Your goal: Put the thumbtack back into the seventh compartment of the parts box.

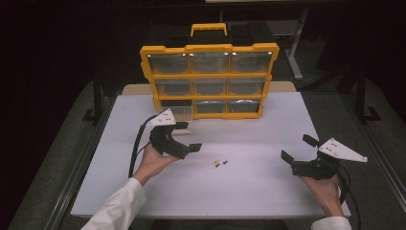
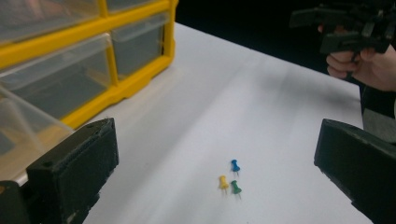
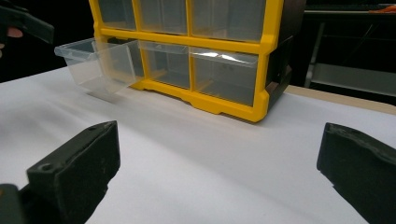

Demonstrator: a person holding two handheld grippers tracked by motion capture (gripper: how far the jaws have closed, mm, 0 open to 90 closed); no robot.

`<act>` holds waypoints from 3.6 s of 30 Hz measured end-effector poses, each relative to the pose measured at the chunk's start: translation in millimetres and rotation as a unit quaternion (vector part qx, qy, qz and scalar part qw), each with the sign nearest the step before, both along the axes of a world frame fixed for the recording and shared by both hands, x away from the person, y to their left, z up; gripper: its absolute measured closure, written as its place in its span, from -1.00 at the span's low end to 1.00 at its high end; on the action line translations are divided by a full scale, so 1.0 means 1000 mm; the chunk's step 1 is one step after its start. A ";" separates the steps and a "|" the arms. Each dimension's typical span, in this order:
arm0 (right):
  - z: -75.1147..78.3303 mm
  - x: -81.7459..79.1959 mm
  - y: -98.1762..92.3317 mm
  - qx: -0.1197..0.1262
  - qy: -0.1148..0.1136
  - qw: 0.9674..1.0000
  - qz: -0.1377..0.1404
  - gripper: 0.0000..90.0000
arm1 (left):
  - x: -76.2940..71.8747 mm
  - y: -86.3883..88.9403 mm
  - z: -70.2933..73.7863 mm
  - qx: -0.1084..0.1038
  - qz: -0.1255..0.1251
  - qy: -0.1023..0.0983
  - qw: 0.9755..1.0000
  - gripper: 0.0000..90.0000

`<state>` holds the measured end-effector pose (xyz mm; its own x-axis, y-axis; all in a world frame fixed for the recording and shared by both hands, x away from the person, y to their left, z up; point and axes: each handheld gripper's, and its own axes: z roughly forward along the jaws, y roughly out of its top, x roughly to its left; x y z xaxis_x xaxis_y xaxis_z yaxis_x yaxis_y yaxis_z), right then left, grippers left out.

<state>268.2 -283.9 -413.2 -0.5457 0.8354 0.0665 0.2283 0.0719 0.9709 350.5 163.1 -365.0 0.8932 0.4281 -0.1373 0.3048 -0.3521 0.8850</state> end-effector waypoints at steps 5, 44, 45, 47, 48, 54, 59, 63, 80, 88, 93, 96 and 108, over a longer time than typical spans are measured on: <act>0.000 0.000 0.000 0.000 0.000 1.000 0.000 -1.00 | 0.005 -0.013 -0.007 0.039 -0.022 0.020 0.999 -1.00; -0.001 0.000 -0.001 0.002 0.007 1.000 0.008 -1.00 | 0.047 -0.083 -0.048 0.231 -0.100 0.157 0.955 -0.64; -0.001 0.000 -0.001 0.002 0.007 1.000 0.008 -1.00 | 0.047 -0.085 -0.050 0.240 -0.102 0.159 0.952 -0.60; -0.001 0.000 -0.002 0.002 0.008 1.000 0.008 -1.00 | 0.047 -0.087 -0.051 0.248 -0.104 0.166 0.949 -0.57; -0.001 0.000 -0.002 0.003 0.007 1.000 0.008 -1.00 | 0.048 -0.090 -0.050 0.252 -0.105 0.168 0.947 -0.50; -0.001 0.000 -0.002 0.002 0.008 1.000 0.010 -1.00 | 0.046 -0.097 -0.050 0.278 -0.109 0.173 0.939 -0.28; -0.001 0.000 -0.001 0.001 0.009 1.000 0.011 -1.00 | 0.046 -0.104 -0.050 0.295 -0.107 0.178 0.933 -0.16; -0.001 0.000 -0.001 0.000 0.011 1.000 0.011 -1.00 | 0.045 -0.107 -0.050 0.306 -0.104 0.177 0.930 -0.05; -0.001 0.000 -0.001 -0.003 0.011 1.000 0.011 -1.00 | 0.041 -0.110 -0.051 0.318 -0.093 0.166 0.929 0.43; -0.001 0.000 -0.002 -0.003 0.010 1.000 0.011 -1.00 | 0.035 -0.115 -0.056 0.334 -0.088 0.157 0.925 0.61; -0.001 0.000 -0.002 -0.002 0.011 1.000 0.011 -1.00 | 0.029 -0.115 -0.058 0.334 -0.082 0.131 0.930 0.84; -0.001 0.000 -0.002 -0.003 0.010 1.000 0.011 -1.00 | 0.026 -0.114 -0.058 0.335 -0.079 0.118 0.931 0.86; -0.002 0.000 -0.003 -0.002 0.012 1.000 0.009 -1.00 | 0.024 -0.102 -0.042 0.306 -0.080 0.115 0.942 0.87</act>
<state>267.9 -286.6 -415.1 -0.5592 0.8255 0.0763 0.2500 0.0802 0.9649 374.6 61.6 -406.9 0.9294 0.3534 -0.1068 0.3644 -0.8316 0.4192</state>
